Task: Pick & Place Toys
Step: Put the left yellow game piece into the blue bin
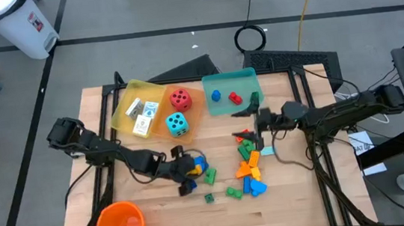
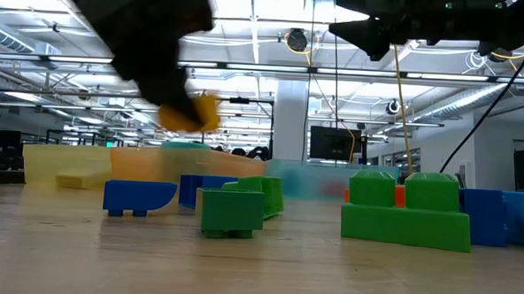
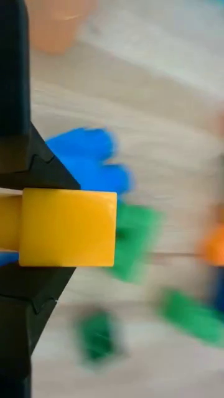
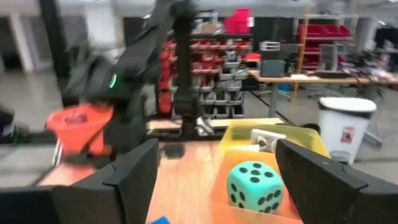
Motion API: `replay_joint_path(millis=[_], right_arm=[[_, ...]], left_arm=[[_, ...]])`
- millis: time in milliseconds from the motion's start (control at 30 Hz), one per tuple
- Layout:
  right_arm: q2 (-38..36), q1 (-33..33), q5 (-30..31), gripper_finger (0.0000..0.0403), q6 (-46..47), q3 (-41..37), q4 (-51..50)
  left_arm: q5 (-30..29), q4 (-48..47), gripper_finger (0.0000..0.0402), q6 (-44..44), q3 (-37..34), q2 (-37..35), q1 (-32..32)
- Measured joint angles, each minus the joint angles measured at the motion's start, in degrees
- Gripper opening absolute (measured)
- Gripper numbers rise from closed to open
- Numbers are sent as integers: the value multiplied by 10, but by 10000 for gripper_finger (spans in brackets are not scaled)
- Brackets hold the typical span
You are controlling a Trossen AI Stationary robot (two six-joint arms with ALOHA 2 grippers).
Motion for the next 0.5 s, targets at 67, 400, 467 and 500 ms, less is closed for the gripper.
replay_joint_path(millis=[67,400,467,500], right_arm=[[20,21,0,290,-54,0,5],[208,158,90,290,-436,83,14],[238,162,120,290,-449,108,17],[249,165,123,290,-450,119,15]], left_arm=[[8,2,141,-48,27,-1,13],[168,21,145,-134,138,-1,71],[182,20,144,-122,157,-1,74],[186,21,141,-116,164,-1,75]])
